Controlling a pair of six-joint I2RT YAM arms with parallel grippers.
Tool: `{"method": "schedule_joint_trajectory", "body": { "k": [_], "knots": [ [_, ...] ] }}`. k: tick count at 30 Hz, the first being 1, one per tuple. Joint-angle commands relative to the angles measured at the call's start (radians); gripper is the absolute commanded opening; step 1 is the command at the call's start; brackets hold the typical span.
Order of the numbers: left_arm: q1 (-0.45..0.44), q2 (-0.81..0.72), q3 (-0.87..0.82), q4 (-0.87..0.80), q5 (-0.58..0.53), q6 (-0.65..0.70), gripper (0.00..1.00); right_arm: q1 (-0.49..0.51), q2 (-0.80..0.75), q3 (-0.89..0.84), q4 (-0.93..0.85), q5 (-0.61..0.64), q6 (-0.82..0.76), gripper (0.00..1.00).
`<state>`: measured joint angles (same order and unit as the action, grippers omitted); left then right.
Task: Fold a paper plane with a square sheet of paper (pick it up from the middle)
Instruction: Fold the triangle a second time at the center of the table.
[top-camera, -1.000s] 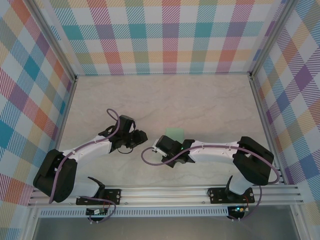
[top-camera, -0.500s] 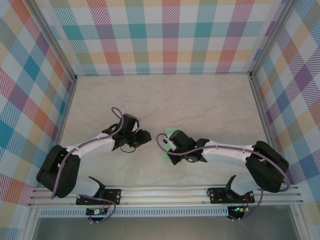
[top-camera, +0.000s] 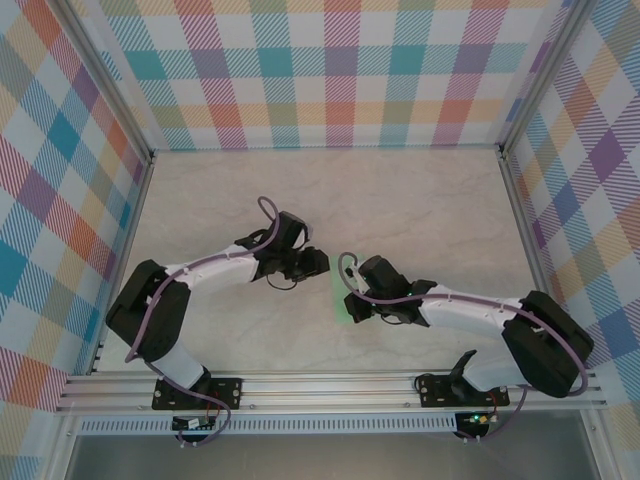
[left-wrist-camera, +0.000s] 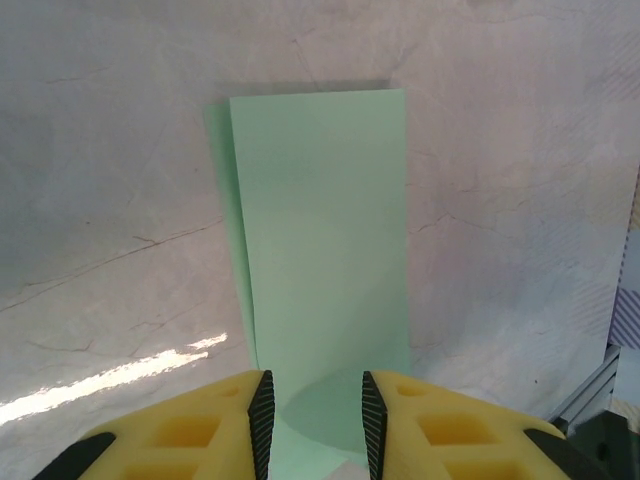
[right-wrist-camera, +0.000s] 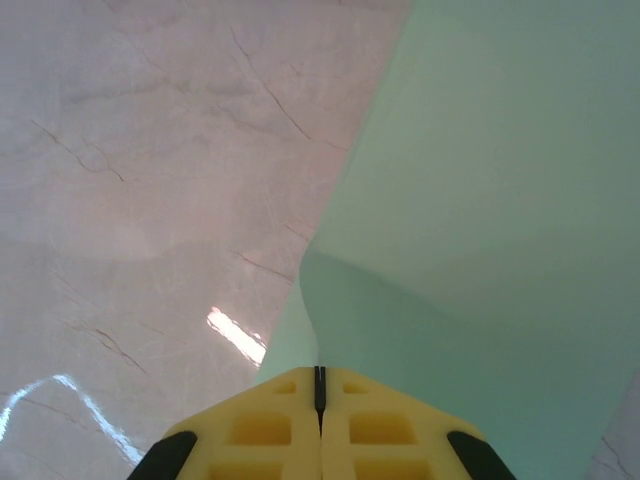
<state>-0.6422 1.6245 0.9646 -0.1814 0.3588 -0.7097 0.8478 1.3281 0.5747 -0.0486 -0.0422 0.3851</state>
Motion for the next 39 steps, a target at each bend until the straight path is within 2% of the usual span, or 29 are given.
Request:
{"method": "schedule_joint_trajectory", "body": {
  "k": [1, 8, 15, 22, 32, 39],
  "knots": [
    [-0.016, 0.036, 0.039, -0.02, 0.02, 0.009, 0.32, -0.003, -0.053, -0.032, 0.107, -0.006, 0.024, 0.05],
    [-0.027, 0.121, 0.131, -0.02, 0.042, 0.009, 0.31, -0.002, -0.037, -0.042, 0.118, 0.013, 0.007, 0.05],
    [-0.045, 0.282, 0.262, -0.055, 0.126, 0.023, 0.29, -0.003, -0.056, -0.076, 0.146, 0.025, -0.054, 0.05],
    [-0.073, 0.417, 0.358, -0.086, 0.148, 0.041, 0.26, -0.003, -0.054, -0.087, 0.138, 0.042, -0.084, 0.06],
    [-0.083, 0.439, 0.383, -0.171, 0.106, 0.077, 0.24, -0.005, -0.051, -0.062, 0.014, 0.137, -0.015, 0.08],
    [-0.083, 0.426, 0.415, -0.201, 0.097, 0.103, 0.25, -0.059, -0.022, -0.056, 0.016, 0.078, -0.004, 0.08]
  ]
}}
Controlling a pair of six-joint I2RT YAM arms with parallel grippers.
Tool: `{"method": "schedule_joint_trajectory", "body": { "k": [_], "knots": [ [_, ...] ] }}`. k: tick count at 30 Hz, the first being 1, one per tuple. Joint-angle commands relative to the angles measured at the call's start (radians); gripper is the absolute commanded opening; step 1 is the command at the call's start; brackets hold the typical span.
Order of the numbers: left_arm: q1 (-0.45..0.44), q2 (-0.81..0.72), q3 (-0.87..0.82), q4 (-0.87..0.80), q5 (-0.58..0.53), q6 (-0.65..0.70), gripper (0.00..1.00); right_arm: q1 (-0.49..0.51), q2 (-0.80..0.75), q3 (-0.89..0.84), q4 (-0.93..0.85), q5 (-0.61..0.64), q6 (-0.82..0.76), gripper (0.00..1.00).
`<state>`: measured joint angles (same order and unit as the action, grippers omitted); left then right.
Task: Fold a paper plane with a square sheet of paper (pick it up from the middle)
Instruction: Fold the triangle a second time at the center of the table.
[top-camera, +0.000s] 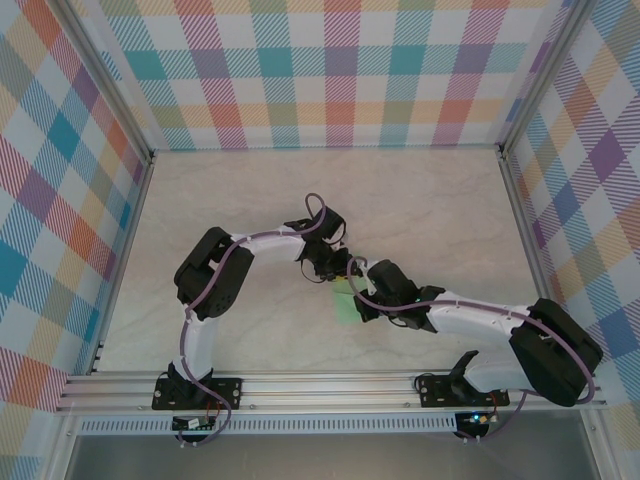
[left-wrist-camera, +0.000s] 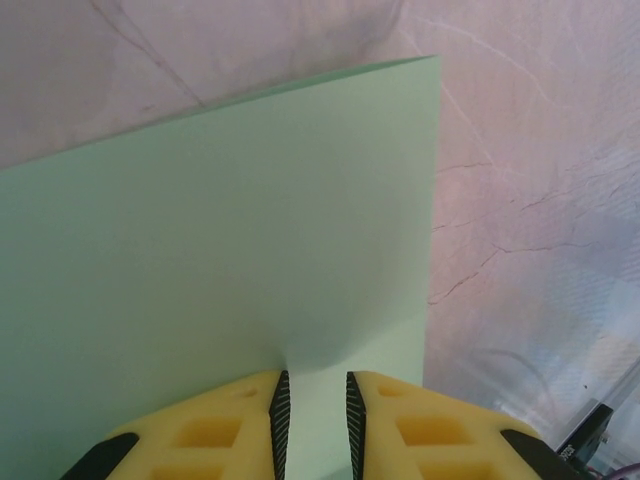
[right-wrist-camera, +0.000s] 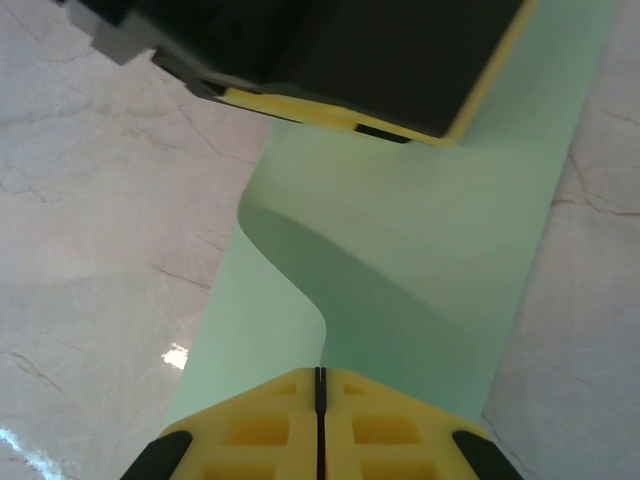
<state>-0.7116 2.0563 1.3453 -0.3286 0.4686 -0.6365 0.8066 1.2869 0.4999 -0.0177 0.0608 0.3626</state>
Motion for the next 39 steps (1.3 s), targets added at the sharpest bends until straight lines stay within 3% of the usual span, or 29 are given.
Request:
{"method": "schedule_joint_trajectory", "body": {
  "k": [1, 17, 39],
  "knots": [
    [-0.015, -0.009, 0.034, -0.057, -0.015, 0.035, 0.25, -0.027, 0.022, 0.018, -0.008, -0.038, 0.019, 0.08],
    [-0.019, -0.192, -0.086, -0.002, -0.163, 0.002, 0.29, -0.137, 0.05, 0.057, -0.026, -0.185, -0.059, 0.08],
    [-0.081, -0.362, -0.32, 0.147, -0.206, -0.1, 0.27, -0.216, 0.173, 0.108, -0.006, -0.289, -0.145, 0.08]
  ]
}}
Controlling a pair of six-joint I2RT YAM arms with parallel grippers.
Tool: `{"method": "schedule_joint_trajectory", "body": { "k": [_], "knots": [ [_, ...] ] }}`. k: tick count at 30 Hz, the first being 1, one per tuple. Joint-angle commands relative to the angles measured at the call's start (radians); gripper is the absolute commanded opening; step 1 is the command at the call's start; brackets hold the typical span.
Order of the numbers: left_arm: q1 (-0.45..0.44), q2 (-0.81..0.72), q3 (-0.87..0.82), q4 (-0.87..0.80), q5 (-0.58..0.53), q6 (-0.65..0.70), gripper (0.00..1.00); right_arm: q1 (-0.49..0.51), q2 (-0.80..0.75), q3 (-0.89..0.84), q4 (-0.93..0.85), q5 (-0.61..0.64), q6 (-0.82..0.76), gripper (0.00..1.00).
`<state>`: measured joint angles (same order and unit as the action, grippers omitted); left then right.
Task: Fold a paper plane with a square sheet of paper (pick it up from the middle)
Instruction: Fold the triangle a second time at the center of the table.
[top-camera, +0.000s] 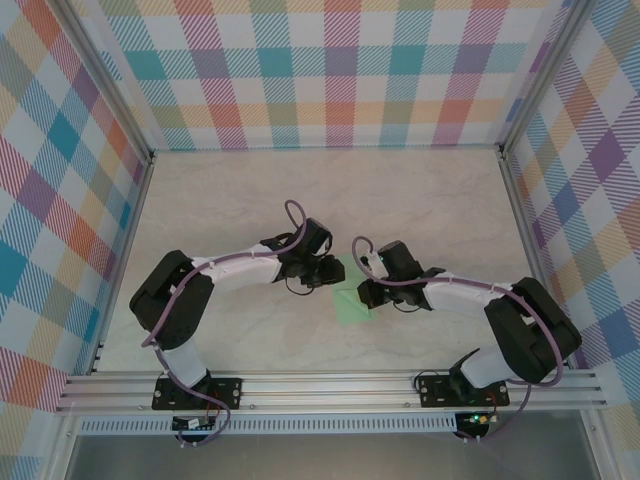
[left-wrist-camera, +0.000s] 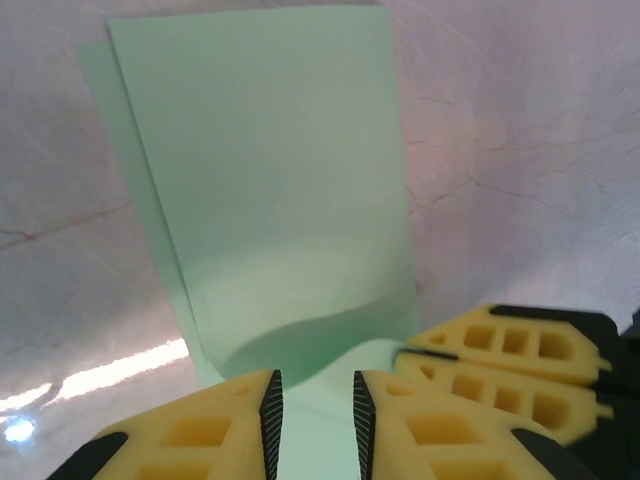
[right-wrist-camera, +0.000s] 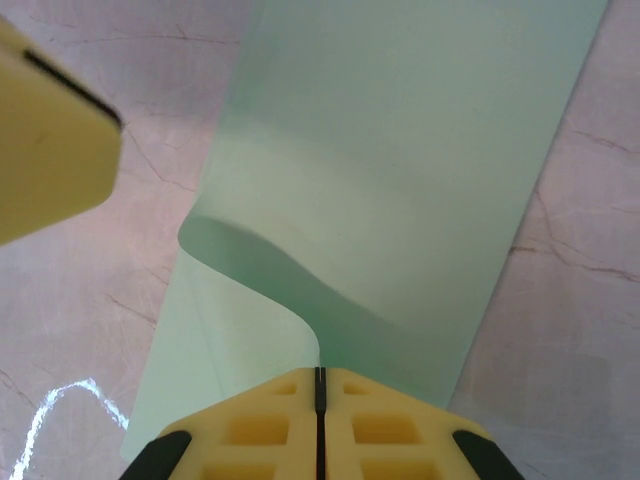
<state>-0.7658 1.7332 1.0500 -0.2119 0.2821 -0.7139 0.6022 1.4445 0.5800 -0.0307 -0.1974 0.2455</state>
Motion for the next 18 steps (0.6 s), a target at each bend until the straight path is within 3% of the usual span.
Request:
{"method": "schedule_joint_trajectory", "body": {
  "k": [1, 9, 18],
  "knots": [
    [-0.037, -0.045, -0.034, 0.031, -0.028, -0.026, 0.27, -0.014, 0.021, 0.029, 0.01, -0.037, -0.032, 0.08],
    [-0.071, -0.084, -0.118, 0.099, -0.059, -0.081, 0.27, -0.033, 0.052, 0.046, 0.009, -0.077, -0.062, 0.08],
    [-0.103, -0.056, -0.093, 0.108, -0.061, -0.081, 0.27, -0.048, 0.085, 0.073, -0.014, -0.107, -0.097, 0.08]
  ]
}}
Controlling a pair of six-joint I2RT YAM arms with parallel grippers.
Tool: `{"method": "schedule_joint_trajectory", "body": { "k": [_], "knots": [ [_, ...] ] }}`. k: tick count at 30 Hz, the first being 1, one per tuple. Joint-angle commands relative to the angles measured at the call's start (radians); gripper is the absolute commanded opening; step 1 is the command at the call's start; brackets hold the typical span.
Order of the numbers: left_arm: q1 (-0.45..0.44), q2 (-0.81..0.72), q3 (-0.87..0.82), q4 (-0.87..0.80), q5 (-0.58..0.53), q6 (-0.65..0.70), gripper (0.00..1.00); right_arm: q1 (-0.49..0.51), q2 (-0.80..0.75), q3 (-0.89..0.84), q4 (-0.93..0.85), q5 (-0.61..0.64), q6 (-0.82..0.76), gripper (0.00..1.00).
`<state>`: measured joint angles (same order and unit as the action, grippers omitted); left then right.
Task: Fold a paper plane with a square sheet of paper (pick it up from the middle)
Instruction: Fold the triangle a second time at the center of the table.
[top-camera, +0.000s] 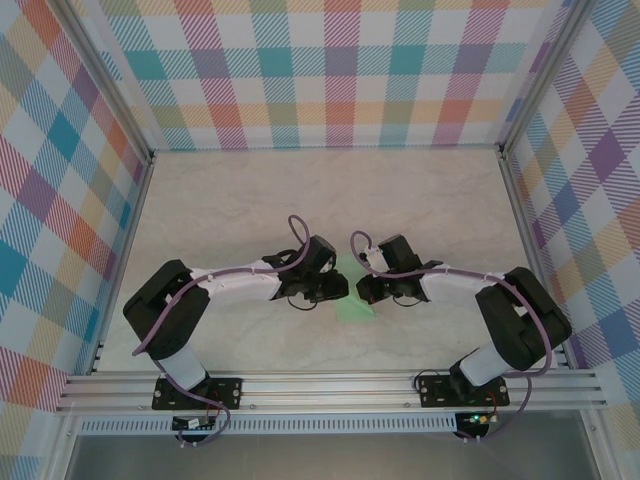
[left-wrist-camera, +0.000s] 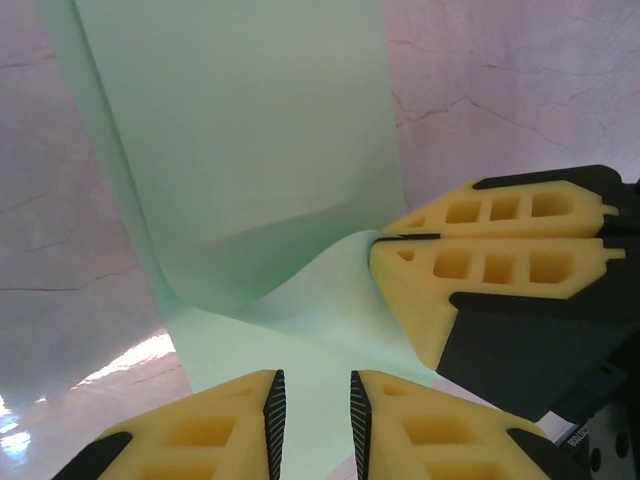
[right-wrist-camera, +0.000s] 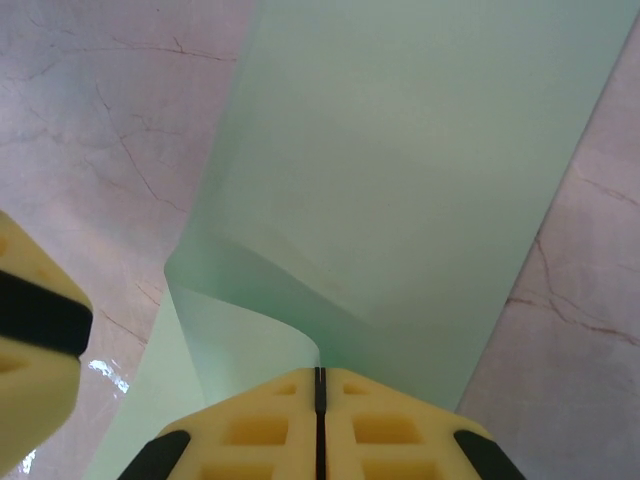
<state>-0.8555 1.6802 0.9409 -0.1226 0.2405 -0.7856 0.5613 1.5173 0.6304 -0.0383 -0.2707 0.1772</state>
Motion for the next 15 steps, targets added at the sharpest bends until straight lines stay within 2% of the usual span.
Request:
{"method": "schedule_joint_trajectory", "body": {
  "k": [1, 15],
  "knots": [
    [-0.014, -0.001, 0.019, 0.021, -0.018, -0.011, 0.26, -0.01, 0.012, 0.021, -0.006, -0.036, -0.03, 0.08],
    [-0.04, 0.07, 0.06, 0.06, -0.001, -0.03, 0.26, -0.014, -0.005, -0.007, 0.005, -0.016, -0.003, 0.09]
  ]
}}
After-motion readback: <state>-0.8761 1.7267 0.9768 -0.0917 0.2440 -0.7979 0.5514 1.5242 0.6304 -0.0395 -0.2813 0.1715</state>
